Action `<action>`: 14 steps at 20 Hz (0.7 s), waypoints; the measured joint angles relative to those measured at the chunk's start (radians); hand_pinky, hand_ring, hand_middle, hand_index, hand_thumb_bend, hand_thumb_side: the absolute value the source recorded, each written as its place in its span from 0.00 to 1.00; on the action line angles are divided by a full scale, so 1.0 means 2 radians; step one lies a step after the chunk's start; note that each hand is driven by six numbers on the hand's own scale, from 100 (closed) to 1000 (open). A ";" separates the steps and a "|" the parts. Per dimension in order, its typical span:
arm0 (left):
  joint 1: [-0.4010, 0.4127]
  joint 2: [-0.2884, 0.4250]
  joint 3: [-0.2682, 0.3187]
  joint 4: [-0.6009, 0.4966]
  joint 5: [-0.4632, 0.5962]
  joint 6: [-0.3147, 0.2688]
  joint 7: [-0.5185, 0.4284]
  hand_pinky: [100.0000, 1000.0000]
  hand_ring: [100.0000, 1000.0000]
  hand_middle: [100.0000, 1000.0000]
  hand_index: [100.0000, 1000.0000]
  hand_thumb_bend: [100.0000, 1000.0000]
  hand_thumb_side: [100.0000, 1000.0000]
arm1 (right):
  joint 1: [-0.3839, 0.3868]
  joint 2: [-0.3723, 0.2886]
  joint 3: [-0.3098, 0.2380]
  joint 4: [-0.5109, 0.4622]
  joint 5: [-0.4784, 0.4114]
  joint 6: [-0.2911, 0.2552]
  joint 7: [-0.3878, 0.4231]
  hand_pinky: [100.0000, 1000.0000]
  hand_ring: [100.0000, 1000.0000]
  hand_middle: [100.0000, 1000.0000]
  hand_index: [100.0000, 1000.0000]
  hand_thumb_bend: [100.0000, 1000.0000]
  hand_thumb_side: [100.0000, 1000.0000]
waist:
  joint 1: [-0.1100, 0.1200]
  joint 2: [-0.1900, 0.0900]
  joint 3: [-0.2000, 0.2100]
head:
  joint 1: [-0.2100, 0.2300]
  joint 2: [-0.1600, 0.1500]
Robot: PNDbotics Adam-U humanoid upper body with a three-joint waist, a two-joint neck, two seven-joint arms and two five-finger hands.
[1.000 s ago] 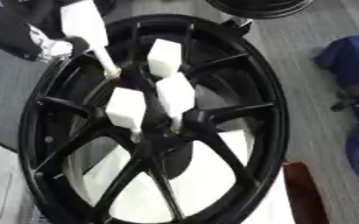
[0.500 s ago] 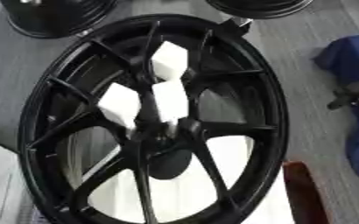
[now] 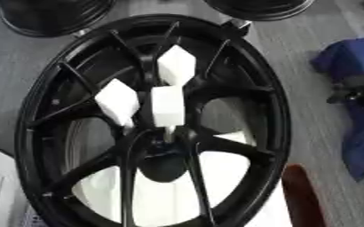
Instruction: Pull the pin out of the wheel hub.
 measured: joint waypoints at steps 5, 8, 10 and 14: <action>0.059 -0.017 0.023 -0.022 0.027 -0.027 0.016 0.69 0.72 0.61 0.82 0.11 0.72 | -0.001 0.000 0.000 0.000 -0.004 0.000 -0.001 0.94 0.65 0.58 0.74 0.00 0.67 | -0.003 0.000 -0.003 | 0.008 0.000; 0.093 -0.021 0.035 -0.045 0.037 -0.050 0.024 0.69 0.72 0.61 0.81 0.07 0.73 | -0.001 0.001 0.000 0.000 -0.005 0.000 -0.001 0.94 0.65 0.58 0.74 0.00 0.67 | -0.003 0.000 -0.004 | 0.013 0.000; 0.103 -0.021 0.039 -0.049 0.044 -0.065 0.031 0.68 0.71 0.60 0.79 0.03 0.71 | -0.001 0.001 0.000 0.000 -0.007 0.000 -0.001 0.94 0.65 0.58 0.74 0.00 0.67 | -0.003 0.000 -0.006 | 0.015 0.000; 0.104 -0.021 0.044 -0.044 0.053 -0.096 0.046 0.68 0.71 0.59 0.78 0.00 0.68 | -0.001 0.001 0.000 0.000 -0.008 0.000 0.000 0.94 0.65 0.58 0.74 0.00 0.67 | -0.002 0.000 -0.006 | 0.017 0.000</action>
